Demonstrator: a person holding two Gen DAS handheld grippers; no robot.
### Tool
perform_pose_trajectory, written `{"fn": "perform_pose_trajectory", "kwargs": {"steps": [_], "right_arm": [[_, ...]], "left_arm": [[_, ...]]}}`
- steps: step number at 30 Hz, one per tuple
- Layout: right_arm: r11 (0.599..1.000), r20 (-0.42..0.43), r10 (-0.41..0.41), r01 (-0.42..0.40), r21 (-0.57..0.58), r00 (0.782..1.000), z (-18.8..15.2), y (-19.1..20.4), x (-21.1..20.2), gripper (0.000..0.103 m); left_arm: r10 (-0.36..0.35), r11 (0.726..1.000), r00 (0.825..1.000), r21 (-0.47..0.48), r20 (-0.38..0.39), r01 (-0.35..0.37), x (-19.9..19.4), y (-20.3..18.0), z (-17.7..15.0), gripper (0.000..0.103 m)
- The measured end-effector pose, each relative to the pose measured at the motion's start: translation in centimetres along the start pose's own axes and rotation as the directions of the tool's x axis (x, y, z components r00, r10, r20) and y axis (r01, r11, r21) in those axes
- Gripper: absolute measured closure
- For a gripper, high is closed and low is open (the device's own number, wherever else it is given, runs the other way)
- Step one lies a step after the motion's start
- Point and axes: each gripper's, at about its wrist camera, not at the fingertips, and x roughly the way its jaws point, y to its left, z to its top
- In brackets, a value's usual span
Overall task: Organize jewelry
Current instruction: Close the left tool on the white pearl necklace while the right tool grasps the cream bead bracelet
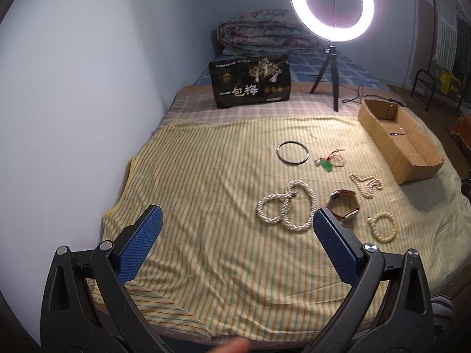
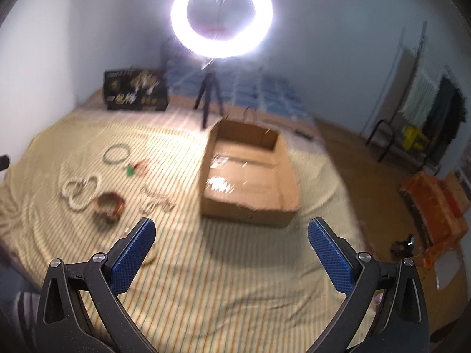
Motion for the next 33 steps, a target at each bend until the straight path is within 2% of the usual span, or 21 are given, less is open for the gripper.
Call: {"fn": "perform_pose_trajectory", "kwargs": {"steps": [5,8,11,15,21,28,33], "right_arm": [[0.997,-0.07,0.062,-0.064,-0.033,0.996,-0.5,0.7,1.9,0.0],[0.992,-0.107,0.11,-0.115,-0.045,0.988,-0.8,1.2,3.1,0.0],[0.989,-0.133,0.124,-0.133,-0.062,0.983,-1.0,1.6,4.0,0.0],[0.986,-0.174,0.142,-0.155,-0.066,0.975,-1.2,2.0,5.4,0.0],[0.974,-0.224,0.19,-0.212,-0.078,0.956,-1.6,3.2,7.3,0.0],[0.957,-0.278,0.245,-0.278,-0.086,0.929,-2.0,4.3,9.3,0.001],[0.947,-0.324,0.265,-0.308,-0.088,0.908,-2.0,5.2,11.3,0.013]], "left_arm": [[-0.017,1.0,0.999,-0.019,-0.042,0.016,1.9,0.8,-0.5,0.0],[-0.059,0.998,0.995,-0.018,-0.077,0.058,3.2,1.1,-0.8,0.0],[-0.108,0.994,0.987,-0.004,-0.122,0.108,5.0,0.7,-1.0,0.0],[-0.163,0.986,0.97,-0.007,-0.178,0.165,7.4,-0.1,-1.1,0.012],[-0.191,0.98,0.949,0.005,-0.25,0.198,11.5,-2.4,-1.6,0.028],[-0.211,0.977,0.93,-0.039,-0.302,0.209,15.0,-3.1,-2.1,0.029],[-0.209,0.977,0.928,-0.032,-0.307,0.209,16.2,-3.6,-1.8,0.029]]}}
